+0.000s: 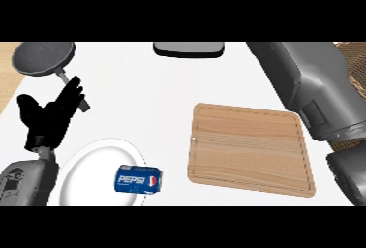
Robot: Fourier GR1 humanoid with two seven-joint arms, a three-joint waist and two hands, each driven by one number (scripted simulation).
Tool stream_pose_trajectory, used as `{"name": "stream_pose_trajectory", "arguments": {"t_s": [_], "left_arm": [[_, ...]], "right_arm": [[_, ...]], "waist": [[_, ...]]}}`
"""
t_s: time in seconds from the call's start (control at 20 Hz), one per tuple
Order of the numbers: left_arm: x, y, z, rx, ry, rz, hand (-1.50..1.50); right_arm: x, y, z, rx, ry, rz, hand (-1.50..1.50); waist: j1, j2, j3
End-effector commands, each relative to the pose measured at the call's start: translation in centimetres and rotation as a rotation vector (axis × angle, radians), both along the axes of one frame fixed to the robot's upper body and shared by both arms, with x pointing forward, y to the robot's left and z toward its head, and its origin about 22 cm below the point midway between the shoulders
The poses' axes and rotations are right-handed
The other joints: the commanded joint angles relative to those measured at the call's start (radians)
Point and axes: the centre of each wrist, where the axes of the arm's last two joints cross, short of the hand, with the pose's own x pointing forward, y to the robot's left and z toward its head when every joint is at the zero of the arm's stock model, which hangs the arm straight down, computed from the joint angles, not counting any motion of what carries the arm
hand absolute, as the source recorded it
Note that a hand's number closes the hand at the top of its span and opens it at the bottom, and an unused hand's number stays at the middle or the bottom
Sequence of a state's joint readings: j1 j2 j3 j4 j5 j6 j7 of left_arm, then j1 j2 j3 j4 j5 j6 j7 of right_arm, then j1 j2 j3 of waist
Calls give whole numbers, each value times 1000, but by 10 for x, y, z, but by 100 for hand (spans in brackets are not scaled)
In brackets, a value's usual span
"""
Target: Pick the cupcake from the cutting board and place it in the basket
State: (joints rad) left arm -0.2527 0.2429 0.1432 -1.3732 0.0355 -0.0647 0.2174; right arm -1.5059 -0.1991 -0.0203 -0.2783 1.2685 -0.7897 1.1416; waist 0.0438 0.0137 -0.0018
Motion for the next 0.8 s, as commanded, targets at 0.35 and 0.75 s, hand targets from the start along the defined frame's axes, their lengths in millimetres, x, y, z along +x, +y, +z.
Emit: {"name": "stream_pose_trajectory", "arguments": {"t_s": [0.35,0.75], "left_arm": [[0,8,6,-1,16,18,0],[-13,10,-13,0,13,26,0]], "right_arm": [[10,-78,6,12,49,-332,150],[4,-144,-28,41,74,-352,150]], "waist": [[-12,-1,0],[-41,-12,2]]}}
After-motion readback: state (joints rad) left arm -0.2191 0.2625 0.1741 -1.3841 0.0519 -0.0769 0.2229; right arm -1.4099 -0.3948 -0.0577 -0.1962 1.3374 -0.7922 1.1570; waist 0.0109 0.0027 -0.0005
